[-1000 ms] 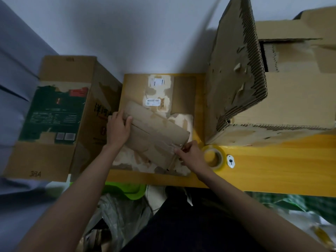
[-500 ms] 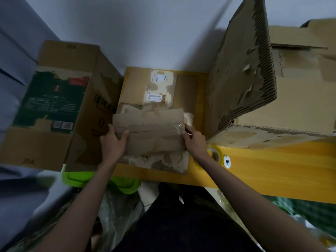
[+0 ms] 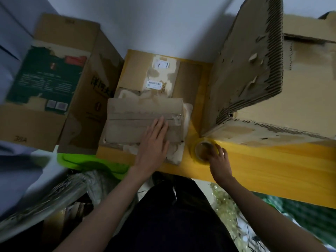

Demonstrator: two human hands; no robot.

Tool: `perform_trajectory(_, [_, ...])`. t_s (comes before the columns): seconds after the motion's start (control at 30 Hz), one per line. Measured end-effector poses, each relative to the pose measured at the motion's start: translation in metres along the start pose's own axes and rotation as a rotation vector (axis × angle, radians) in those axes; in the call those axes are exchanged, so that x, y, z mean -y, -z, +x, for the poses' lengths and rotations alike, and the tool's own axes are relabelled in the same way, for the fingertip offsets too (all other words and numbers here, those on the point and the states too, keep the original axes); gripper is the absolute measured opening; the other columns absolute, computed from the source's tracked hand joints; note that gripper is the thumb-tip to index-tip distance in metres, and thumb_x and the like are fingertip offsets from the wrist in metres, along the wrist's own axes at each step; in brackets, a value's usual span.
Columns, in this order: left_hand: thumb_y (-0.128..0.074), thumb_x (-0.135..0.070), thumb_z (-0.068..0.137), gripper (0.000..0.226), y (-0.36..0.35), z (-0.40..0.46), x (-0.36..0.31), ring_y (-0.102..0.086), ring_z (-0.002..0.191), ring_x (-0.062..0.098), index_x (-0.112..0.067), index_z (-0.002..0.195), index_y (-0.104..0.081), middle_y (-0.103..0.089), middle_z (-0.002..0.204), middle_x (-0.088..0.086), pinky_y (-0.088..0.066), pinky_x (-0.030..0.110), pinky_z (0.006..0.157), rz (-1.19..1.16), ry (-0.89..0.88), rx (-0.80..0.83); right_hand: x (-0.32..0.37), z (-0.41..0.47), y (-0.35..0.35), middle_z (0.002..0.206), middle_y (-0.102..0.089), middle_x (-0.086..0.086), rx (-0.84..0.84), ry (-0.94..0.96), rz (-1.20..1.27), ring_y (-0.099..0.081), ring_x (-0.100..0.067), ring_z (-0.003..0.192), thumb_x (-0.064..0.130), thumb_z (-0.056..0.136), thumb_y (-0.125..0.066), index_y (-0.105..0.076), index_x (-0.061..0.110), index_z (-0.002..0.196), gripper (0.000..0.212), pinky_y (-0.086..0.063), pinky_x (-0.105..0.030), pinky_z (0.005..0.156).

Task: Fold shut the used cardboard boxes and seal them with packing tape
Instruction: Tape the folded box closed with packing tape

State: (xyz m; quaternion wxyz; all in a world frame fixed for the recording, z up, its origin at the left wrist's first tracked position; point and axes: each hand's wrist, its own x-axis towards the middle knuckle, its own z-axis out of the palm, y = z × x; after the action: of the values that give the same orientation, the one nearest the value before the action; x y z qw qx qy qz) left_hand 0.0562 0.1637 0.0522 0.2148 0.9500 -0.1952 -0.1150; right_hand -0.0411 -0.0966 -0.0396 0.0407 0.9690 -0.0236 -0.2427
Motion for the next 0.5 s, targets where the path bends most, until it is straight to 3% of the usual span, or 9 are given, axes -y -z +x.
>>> perform_trajectory(0.13, [-0.052, -0.028, 0.103, 0.053, 0.004, -0.001, -0.012, -0.012, 0.153, 0.017, -0.013, 0.153, -0.038, -0.024, 0.164, 0.003, 0.002, 0.022, 0.122, -0.06, 0.011, -0.139, -0.009, -0.002, -0.005, 0.131, -0.065, -0.013, -0.084, 0.087, 0.138, -0.049, -0.038, 0.134, 0.013, 0.059, -0.092, -0.076, 0.02, 0.101, 0.045, -0.03, -0.053, 0.112])
perform_trajectory(0.2, [-0.058, -0.02, 0.101, 0.042, 0.008, -0.004, -0.022, -0.031, 0.144, 0.02, -0.012, 0.141, -0.053, -0.043, 0.151, 0.005, -0.019, 0.025, 0.12, -0.087, -0.065, -0.204, -0.01, -0.011, -0.002, 0.126, -0.068, -0.009, -0.156, 0.082, 0.304, -0.052, -0.036, 0.13, 0.012, 0.065, -0.09, -0.074, 0.019, 0.105, 0.044, -0.029, -0.053, 0.112])
perform_trajectory(0.27, [-0.06, -0.013, 0.098, 0.033, 0.009, -0.008, -0.033, -0.044, 0.127, 0.017, -0.01, 0.131, -0.062, -0.055, 0.133, 0.005, -0.037, 0.028, 0.107, -0.132, -0.133, -0.228, -0.009, -0.025, 0.003, 0.12, -0.07, -0.01, -0.23, 0.046, 0.531, -0.057, -0.037, 0.124, 0.008, 0.072, -0.085, -0.072, 0.015, 0.11, 0.041, -0.033, -0.054, 0.111])
perform_trajectory(0.37, [-0.056, -0.011, 0.1, 0.028, 0.006, -0.013, -0.049, -0.052, 0.108, 0.004, -0.012, 0.126, -0.067, -0.06, 0.119, -0.001, -0.044, 0.02, 0.092, -0.281, -0.127, -0.155, -0.008, -0.05, 0.021, 0.113, -0.072, -0.008, -0.35, 0.007, 0.84, -0.062, -0.029, 0.11, 0.014, 0.078, -0.075, -0.071, 0.008, 0.111, 0.034, -0.04, -0.053, 0.101])
perform_trajectory(0.5, [-0.05, -0.016, 0.104, 0.033, 0.007, -0.011, -0.066, -0.052, 0.11, 0.001, -0.012, 0.134, -0.063, -0.061, 0.125, -0.002, -0.042, 0.013, 0.094, -0.39, -0.063, -0.054, -0.008, -0.073, 0.052, 0.109, -0.064, 0.011, -0.384, 0.013, 1.035, -0.059, -0.013, 0.105, 0.021, 0.081, -0.07, -0.071, 0.011, 0.114, 0.035, -0.045, -0.041, 0.093])
